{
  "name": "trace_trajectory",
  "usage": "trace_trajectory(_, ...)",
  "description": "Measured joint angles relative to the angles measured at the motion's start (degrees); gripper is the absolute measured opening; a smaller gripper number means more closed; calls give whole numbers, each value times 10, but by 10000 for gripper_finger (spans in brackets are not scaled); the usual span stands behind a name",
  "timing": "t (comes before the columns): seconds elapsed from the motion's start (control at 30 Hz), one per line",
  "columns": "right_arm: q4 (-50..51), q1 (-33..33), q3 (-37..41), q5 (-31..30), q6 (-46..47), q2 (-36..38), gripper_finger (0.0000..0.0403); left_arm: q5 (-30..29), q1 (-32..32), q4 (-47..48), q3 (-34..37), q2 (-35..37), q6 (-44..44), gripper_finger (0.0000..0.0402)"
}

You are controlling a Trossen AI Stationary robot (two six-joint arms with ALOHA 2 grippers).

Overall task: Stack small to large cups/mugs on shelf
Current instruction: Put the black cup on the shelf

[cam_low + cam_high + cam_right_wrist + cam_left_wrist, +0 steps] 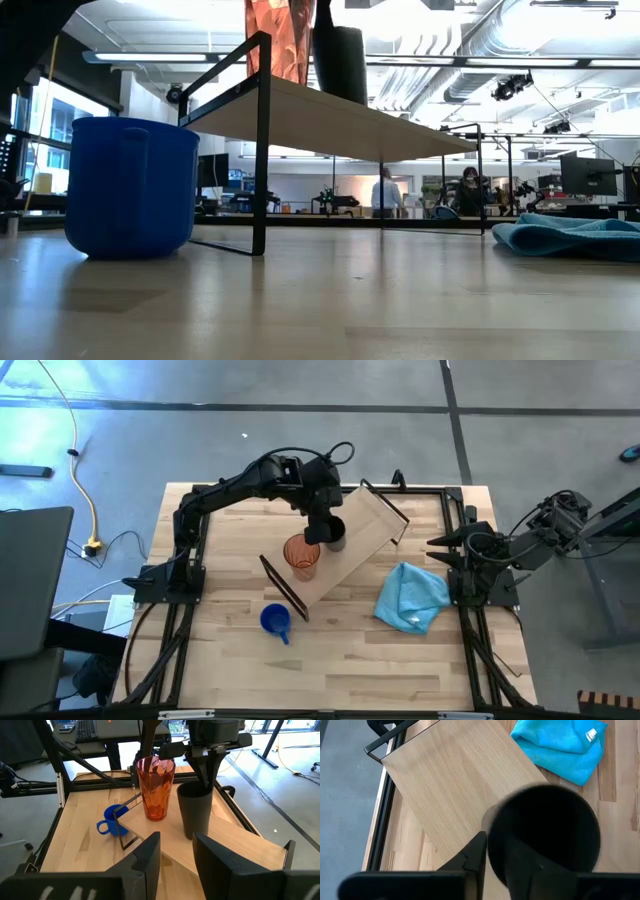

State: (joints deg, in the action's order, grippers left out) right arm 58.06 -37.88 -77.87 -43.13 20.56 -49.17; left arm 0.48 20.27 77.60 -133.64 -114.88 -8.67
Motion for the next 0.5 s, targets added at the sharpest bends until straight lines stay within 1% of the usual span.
trace_trajectory(0.2, 0, 0, 0, 0, 0, 0, 106, 0, 0, 0, 0, 0, 0, 79)
trace_trajectory(0.5, 0, 0, 0, 0, 0, 0, 106, 4, 0, 0, 0, 0, 0, 83)
